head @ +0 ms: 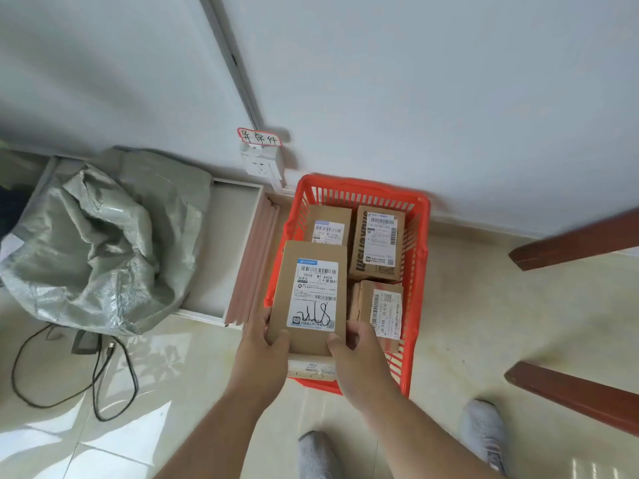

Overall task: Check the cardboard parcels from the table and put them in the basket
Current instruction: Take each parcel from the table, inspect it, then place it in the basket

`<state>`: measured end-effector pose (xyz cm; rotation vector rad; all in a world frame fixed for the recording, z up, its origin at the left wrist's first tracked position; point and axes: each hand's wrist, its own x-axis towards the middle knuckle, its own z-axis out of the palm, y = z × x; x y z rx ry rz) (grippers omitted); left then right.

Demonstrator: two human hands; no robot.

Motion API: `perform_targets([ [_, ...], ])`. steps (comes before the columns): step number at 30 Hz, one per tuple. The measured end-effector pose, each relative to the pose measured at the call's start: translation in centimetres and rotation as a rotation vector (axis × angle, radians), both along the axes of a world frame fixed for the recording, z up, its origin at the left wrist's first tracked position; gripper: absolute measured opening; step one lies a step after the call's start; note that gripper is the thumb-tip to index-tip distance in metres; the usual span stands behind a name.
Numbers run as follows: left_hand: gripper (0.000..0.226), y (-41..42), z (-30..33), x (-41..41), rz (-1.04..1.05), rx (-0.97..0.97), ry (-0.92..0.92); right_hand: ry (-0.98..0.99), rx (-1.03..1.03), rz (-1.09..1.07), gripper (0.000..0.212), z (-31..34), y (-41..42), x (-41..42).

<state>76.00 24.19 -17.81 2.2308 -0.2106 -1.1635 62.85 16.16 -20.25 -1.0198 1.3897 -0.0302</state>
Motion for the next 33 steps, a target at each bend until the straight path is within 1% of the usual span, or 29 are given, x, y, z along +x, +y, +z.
perform_targets([
  [4,0.042,0.3,-2.9,0.5,-0.022,-0.010,0.015,0.019,-0.034,-0.002,0.014,-3.2,0.8,0.6],
  [8,0.045,0.7,-5.0,0.3,-0.037,-0.020,0.017,0.044,-0.070,-0.003,0.021,-5.4,1.4,0.3],
  [13,0.041,1.5,-6.5,-0.5,-0.133,0.023,0.065,0.072,-0.023,0.015,0.025,-6.4,2.2,-0.6],
  [16,0.042,1.8,-7.2,-0.7,-0.139,0.042,0.091,0.090,0.005,0.036,0.028,-6.9,2.2,-0.9],
  [19,0.047,1.7,-6.9,-1.1,-0.133,0.029,0.080,0.075,-0.029,0.028,0.029,-7.1,2.1,-1.2],
  [22,0.052,0.9,-5.7,-1.1,-0.130,-0.006,0.031,0.052,-0.085,0.010,0.036,-6.2,1.5,-1.6],
  [25,0.052,-0.3,-4.1,-0.7,-0.122,-0.045,0.007,0.022,-0.114,0.002,0.037,-5.2,0.2,-1.6],
  [29,0.051,-1.4,-3.4,0.2,-0.118,-0.050,-0.039,-0.003,-0.065,0.006,0.034,-4.0,-1.2,-0.9],
  [33,0.048,0.3,-3.7,0.1,-0.131,0.006,-0.044,0.024,-0.048,0.064,0.037,-3.1,0.9,-1.9],
])
